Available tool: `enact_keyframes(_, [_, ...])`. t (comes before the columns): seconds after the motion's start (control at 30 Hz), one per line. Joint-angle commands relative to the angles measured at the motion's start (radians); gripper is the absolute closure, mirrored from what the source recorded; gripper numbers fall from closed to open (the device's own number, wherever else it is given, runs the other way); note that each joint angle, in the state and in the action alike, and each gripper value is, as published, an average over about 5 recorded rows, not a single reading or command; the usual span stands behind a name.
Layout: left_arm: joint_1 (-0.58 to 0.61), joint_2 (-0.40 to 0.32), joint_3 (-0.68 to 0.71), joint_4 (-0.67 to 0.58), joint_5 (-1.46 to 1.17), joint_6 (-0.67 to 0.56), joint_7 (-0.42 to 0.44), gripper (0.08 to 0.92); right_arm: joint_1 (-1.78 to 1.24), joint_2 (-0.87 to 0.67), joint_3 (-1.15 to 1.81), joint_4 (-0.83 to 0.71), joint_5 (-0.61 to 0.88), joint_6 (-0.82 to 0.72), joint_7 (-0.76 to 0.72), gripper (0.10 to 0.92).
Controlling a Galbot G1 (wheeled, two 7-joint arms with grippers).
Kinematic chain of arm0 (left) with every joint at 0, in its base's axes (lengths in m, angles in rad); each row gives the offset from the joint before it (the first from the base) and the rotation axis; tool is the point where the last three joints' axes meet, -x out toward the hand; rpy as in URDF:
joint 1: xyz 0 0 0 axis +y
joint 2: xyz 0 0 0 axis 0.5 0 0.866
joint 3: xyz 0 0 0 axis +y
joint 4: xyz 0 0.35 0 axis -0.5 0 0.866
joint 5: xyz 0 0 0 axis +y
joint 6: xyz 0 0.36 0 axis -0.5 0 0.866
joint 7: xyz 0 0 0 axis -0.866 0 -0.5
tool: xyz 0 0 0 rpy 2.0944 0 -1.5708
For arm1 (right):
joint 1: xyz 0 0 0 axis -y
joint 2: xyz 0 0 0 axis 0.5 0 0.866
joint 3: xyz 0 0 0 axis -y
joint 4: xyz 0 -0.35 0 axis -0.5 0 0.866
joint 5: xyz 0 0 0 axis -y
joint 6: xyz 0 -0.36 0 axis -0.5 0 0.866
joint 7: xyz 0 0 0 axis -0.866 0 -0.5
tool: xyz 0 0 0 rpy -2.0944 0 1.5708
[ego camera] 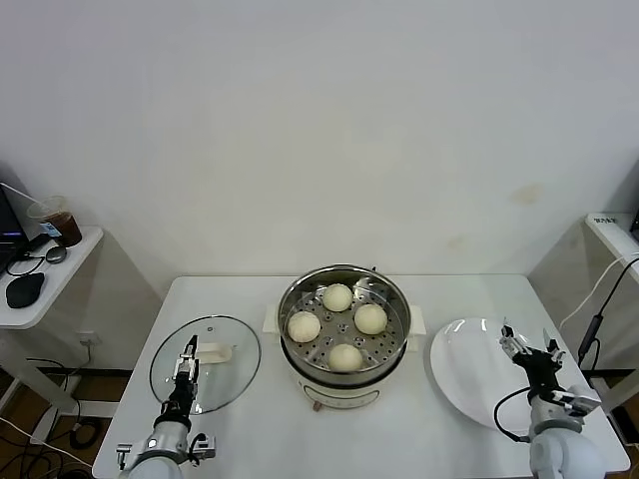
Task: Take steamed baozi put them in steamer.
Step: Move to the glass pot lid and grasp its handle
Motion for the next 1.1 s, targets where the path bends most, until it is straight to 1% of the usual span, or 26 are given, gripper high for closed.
enact_keyframes(0.03, [-0.036, -0.014, 0.010, 0.048, 0.018, 0.048, 0.018, 0.177, -0.003, 0.009, 0.000, -0.004, -0.005, 0.004, 0.002, 0.203])
enact_keyframes(0.43, [-0.101, -0.012, 0.015, 0.101, -0.018, 0.043, 0.035, 0.177, -0.007, 0.001, 0.008, -0.023, -0.006, 0.012, 0.002, 0.203])
enact_keyframes(0.8, [-0.171, -0.011, 0.017, 0.175, -0.022, 0.039, 0.004, 0.177, -0.009, -0.003, 0.010, -0.035, -0.007, 0.021, 0.002, 0.203])
enact_keyframes(1.1, [-0.194, -0.012, 0.025, 0.211, -0.025, 0.017, -0.026, 0.177, -0.013, 0.001, 0.009, -0.036, -0.011, 0.023, -0.001, 0.203])
